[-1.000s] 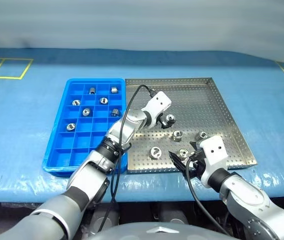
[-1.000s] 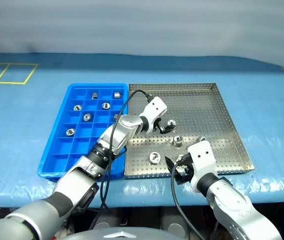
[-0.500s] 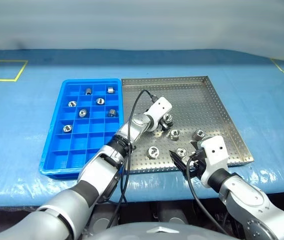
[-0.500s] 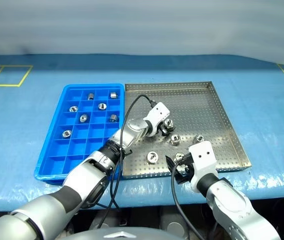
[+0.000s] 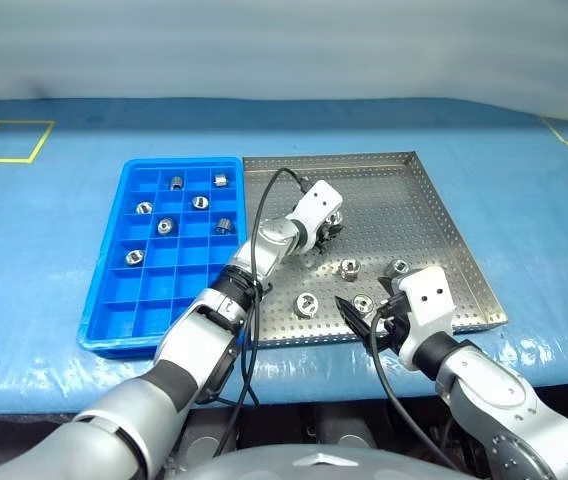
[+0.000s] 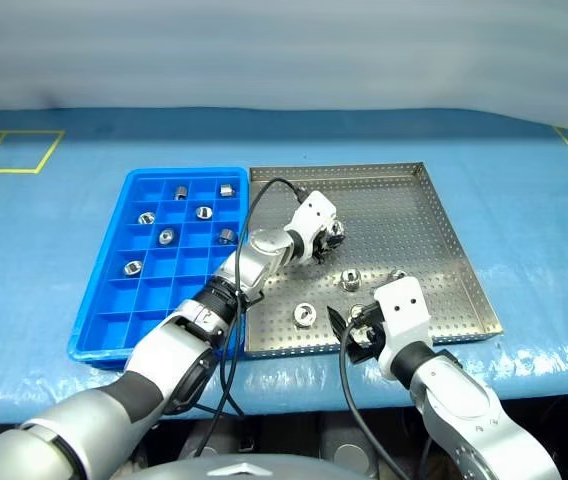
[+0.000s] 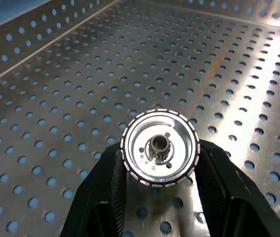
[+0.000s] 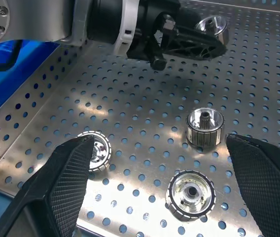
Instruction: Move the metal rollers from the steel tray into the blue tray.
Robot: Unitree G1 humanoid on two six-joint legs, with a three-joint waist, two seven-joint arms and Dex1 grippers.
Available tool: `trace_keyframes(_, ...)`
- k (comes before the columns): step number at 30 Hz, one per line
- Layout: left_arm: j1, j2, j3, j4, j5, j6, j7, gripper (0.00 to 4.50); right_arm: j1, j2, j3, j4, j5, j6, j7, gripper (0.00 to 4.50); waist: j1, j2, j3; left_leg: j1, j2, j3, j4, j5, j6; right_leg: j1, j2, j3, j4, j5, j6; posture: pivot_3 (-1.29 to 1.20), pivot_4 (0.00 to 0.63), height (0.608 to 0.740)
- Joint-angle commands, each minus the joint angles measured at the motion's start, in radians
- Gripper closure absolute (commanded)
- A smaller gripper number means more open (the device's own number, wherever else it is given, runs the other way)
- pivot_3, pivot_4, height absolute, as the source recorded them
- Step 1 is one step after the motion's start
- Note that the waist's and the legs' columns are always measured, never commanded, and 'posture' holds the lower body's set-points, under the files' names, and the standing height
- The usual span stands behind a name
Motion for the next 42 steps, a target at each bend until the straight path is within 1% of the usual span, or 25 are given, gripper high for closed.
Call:
trace_keyframes(1, 0.04, 0.035, 0.059, -0.271, -0.046, 0.065, 0.009, 2.83, -0.05, -0.016, 0.017, -0.005, 0.001, -0.012, 0.021, 0.0, 0.0, 0.0, 0.0, 0.0, 0.0, 0.0, 0.0, 0.0, 0.0, 0.0, 0.0, 0.0, 0.0, 0.0, 0.0, 0.01, 0.15, 0.74)
trace_keyframes(3, 0.095, 0.081, 0.068, -0.418, -0.051, 0.078, -0.001, 2.83, -0.094, -0.026, 0.034, 0.014, 0.004, -0.011, 0.038, 0.0, -0.001, 0.001, 0.0, 0.0, 0.0, 0.0, 0.0, 0.0, 0.0, 0.0, 0.0, 0.0, 0.001, 0.0, 0.0, 0.04, 0.15, 0.74)
trace_keyframes(6, 0.154, 0.137, 0.064, -0.548, -0.031, 0.05, 0.006, 2.83, -0.149, -0.037, 0.059, 0.048, 0.005, -0.011, 0.061, 0.0, 0.007, 0.001, 0.0, 0.002, 0.001, -0.001, 0.0, 0.0, 0.0, 0.001, 0.001, 0.0, 0.001, 0.0, 0.0, 0.06, 0.15, 0.74)
trace_keyframes(7, 0.182, 0.156, 0.078, -0.607, -0.034, 0.074, 0.019, 2.83, -0.183, -0.043, 0.083, 0.072, 0.0, -0.011, 0.073, 0.0, 0.011, 0.001, 0.0, 0.002, 0.0, -0.001, 0.0, 0.0, -0.001, 0.001, 0.001, -0.001, 0.002, 0.0, 0.0, 0.11, 0.15, 0.74)
trace_keyframes(10, 0.263, 0.215, 0.109, -0.765, -0.041, 0.147, 0.039, 2.83, -0.264, -0.058, 0.147, 0.128, -0.006, -0.022, 0.118, 0.0, 0.017, 0.001, 0.0, 0.002, 0.0, -0.001, 0.0, 0.0, -0.001, 0.002, 0.001, 0.0, 0.001, 0.0, 0.0, 0.14, 0.15, 0.74)
trace_keyframes(12, 0.334, 0.274, 0.114, -0.879, -0.04, 0.193, 0.021, 2.83, -0.315, -0.064, 0.184, 0.17, -0.009, -0.033, 0.148, 0.0, 0.033, 0.001, 0.0, 0.002, 0.0, -0.001, 0.0, 0.0, -0.001, 0.002, 0.0, -0.001, 0.001, 0.0, 0.0, 0.17, 0.15, 0.74)
trace_keyframes(13, 0.371, 0.298, 0.126, -0.939, -0.044, 0.232, 0.022, 2.83, -0.338, -0.066, 0.202, 0.188, -0.011, -0.038, 0.163, 0.0, 0.039, 0.001, 0.0, 0.002, 0.0, -0.001, 0.0, 0.0, -0.001, 0.002, 0.0, -0.001, 0.001, 0.0, 0.0, 0.22, 0.15, 0.74)
trace_keyframes(15, 0.44, 0.344, 0.153, -1.051, -0.066, 0.311, 0.018, 2.83, -0.375, -0.067, 0.233, 0.218, -0.011, -0.049, 0.194, 0.0, 0.052, 0.001, 0.0, 0.002, 0.0, -0.002, 0.0, 0.0, -0.001, 0.002, 0.0, -0.001, 0.001, 0.0, 0.0, 0.25, 0.15, 0.74)
trace_keyframes(19, 0.565, 0.408, 0.195, -1.226, -0.076, 0.435, 0.038, 2.83, -0.425, -0.075, 0.286, 0.265, -0.024, -0.077, 0.25, 0.0, 0.087, 0.001, 0.0, 0.002, 0.0, -0.003, -0.001, 0.0, -0.001, 0.002, 0.0, -0.003, 0.001, 0.0, -0.001, 0.29, 0.15, 0.74)
trace_keyframes(23, 0.698, 0.432, 0.265, -1.368, -0.098, 0.543, 0.066, 2.83, -0.473, -0.069, 0.334, 0.32, -0.045, -0.111, 0.295, 0.0, 0.115, 0.001, 0.0, 0.002, 0.0, -0.003, 0.0, 0.001, -0.001, 0.003, -0.001, -0.004, 0.001, -0.001, -0.001, 0.35, 0.15, 0.74)
trace_keyframes(26, 0.774, 0.454, 0.302, -1.41, -0.106, 0.586, 0.073, 2.83, -0.508, -0.064, 0.364, 0.356, -0.056, -0.136, 0.33, 0.0, 0.125, 0.0, 0.0, 0.002, 0.0, -0.003, 0.001, 0.001, -0.001, 0.003, -0.001, -0.004, 0.001, -0.003, -0.005, 0.35, 0.15, 0.74)
trace_keyframes(30, 0.819, 0.452, 0.322, -1.425, -0.119, 0.621, 0.102, 2.83, -0.529, -0.061, 0.38, 0.377, -0.068, -0.154, 0.357, 0.0, 0.146, 0.001, 0.0, 0.002, 0.001, -0.007, 0.0, 0.002, -0.003, 0.004, -0.001, -0.008, 0.001, -0.004, -0.006, 0.35, 0.15, 0.74)
trace_keyframes(37, 0.845, 0.459, 0.285, -1.386, -0.141, 0.637, 0.1, 2.83, -0.518, -0.053, 0.374, 0.371, -0.078, -0.156, 0.361, 0.0, 0.165, 0.001, 0.0, 0.002, 0.0, -0.008, 0.0, 0.002, -0.003, 0.004, -0.002, -0.009, 0.001, -0.004, -0.007, 0.38, 0.15, 0.74)
trace_keyframes(42, 0.86, 0.51, 0.248, -1.372, -0.144, 0.699, 0.094, 2.83, -0.489, -0.054, 0.355, 0.347, -0.082, -0.146, 0.339, 0.0, 0.166, 0.001, 0.0, 0.001, 0.001, -0.009, 0.0, 0.002, -0.003, 0.004, -0.002, -0.011, 0.001, -0.005, -0.008, 0.32, 0.15, 0.74)
